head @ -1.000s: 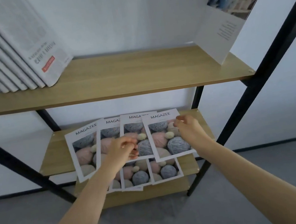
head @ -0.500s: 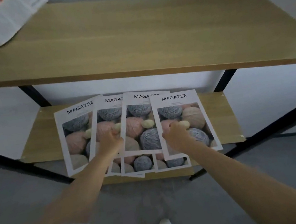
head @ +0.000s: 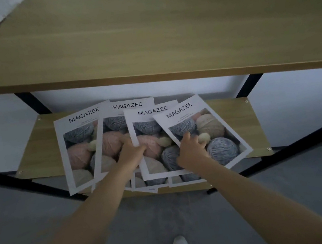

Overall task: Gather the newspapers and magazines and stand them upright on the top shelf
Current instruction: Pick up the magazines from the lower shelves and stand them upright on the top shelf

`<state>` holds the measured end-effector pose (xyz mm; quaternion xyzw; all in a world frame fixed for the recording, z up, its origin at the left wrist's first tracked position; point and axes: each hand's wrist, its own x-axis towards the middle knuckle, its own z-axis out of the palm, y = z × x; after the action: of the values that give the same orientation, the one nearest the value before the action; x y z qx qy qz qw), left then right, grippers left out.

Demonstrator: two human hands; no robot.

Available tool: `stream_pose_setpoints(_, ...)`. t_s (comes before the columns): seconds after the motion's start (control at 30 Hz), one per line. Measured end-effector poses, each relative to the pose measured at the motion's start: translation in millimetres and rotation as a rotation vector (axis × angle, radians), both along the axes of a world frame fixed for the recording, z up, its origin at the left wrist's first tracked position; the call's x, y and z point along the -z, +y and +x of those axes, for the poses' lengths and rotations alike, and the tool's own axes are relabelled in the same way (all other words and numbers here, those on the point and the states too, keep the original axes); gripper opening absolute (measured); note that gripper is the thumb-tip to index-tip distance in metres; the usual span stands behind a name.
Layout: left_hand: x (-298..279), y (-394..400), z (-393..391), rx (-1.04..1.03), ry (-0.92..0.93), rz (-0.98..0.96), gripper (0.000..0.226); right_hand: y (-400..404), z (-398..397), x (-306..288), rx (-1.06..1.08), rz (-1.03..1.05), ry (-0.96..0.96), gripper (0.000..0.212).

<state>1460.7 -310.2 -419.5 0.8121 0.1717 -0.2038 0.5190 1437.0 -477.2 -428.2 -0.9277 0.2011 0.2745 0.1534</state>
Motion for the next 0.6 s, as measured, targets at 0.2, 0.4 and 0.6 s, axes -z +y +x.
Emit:
stream_pose_setpoints(0.2, -34, -11, -47, -0.036, 0.018, -0.222, 0.040, -11, -35, -39, -0.165, 0.040, -0.142, 0.039)
stream_pose_setpoints(0.4, -86, -18, -106, -0.012, -0.144, -0.244, 0.056, -15, -97, -98, -0.209, 0.241, -0.317, 0.020)
stream_pose_setpoints(0.6, -142, -14, -169, -0.019, -0.409, -0.144, 0.031, -24, -153, -182, -0.170, 0.429, -0.417, 0.024)
